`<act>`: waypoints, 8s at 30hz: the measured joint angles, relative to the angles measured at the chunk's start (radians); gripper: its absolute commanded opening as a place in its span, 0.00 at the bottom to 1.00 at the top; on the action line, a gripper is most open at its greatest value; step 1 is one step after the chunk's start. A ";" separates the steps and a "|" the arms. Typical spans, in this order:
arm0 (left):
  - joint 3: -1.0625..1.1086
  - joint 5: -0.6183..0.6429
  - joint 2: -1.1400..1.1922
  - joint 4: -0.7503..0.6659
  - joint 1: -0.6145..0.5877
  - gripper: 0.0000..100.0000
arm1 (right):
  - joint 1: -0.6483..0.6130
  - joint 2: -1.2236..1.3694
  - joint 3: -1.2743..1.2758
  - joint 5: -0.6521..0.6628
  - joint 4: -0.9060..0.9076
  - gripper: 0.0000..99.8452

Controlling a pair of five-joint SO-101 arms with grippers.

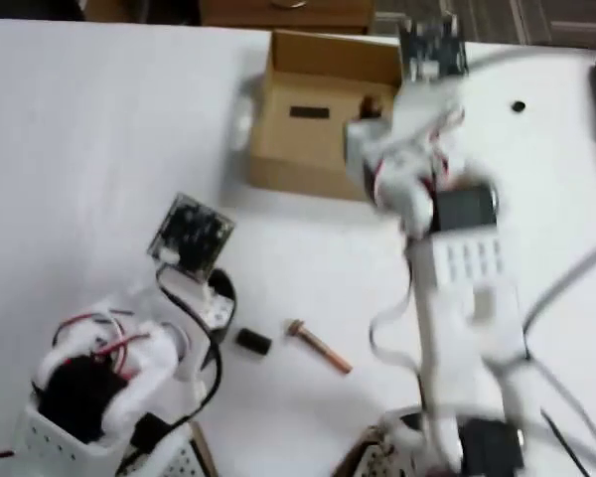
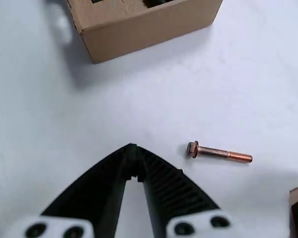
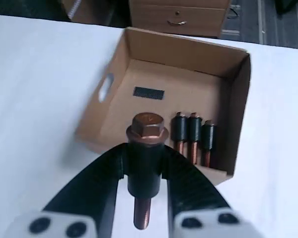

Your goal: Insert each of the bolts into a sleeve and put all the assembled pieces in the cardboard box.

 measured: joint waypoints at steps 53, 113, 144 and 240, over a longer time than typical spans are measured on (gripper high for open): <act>0.250 0.000 -0.456 0.063 -0.132 0.02 | -0.011 1.452 -1.280 0.201 0.292 0.33; 0.468 -0.164 -0.456 -0.017 -0.804 0.02 | -0.230 -0.456 0.509 0.528 0.595 0.33; 0.647 -0.195 -0.456 -0.146 -1.211 0.02 | -0.769 -0.479 0.758 0.462 0.327 0.33; 0.060 0.173 -0.098 0.038 -0.377 0.29 | -0.238 -0.301 0.516 0.434 0.155 0.02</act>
